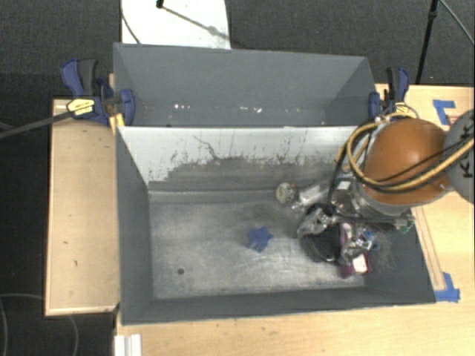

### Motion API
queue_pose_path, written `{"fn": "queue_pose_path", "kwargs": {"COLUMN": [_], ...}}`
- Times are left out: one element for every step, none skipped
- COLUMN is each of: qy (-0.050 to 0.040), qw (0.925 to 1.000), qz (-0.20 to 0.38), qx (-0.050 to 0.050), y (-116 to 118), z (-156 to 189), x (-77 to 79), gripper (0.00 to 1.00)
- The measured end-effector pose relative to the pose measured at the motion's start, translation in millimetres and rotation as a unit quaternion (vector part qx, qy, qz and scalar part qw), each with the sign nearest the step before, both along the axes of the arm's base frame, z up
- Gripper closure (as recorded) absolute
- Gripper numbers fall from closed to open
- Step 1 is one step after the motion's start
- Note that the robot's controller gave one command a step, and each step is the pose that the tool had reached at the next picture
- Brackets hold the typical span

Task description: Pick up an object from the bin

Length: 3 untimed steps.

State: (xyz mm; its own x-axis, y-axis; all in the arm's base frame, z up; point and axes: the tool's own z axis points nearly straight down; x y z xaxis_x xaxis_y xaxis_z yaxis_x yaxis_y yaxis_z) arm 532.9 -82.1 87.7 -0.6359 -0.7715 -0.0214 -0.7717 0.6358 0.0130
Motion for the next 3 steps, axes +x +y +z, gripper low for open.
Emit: {"fn": "queue_pose_path", "kwargs": {"qy": [-0.0013, 0.0008, -0.0017], "qw": [1.0000, 0.9999, 0.9996], "qz": [0.001, 0.010, 0.026], "qx": [0.000, -0.008, -0.012], "y": [0.6, 10.6, 9.7], "z": [0.2, -12.9, 71.4], "x": [1.0, -6.3, -0.6], "gripper": [1.00, 1.00, 1.00]}}
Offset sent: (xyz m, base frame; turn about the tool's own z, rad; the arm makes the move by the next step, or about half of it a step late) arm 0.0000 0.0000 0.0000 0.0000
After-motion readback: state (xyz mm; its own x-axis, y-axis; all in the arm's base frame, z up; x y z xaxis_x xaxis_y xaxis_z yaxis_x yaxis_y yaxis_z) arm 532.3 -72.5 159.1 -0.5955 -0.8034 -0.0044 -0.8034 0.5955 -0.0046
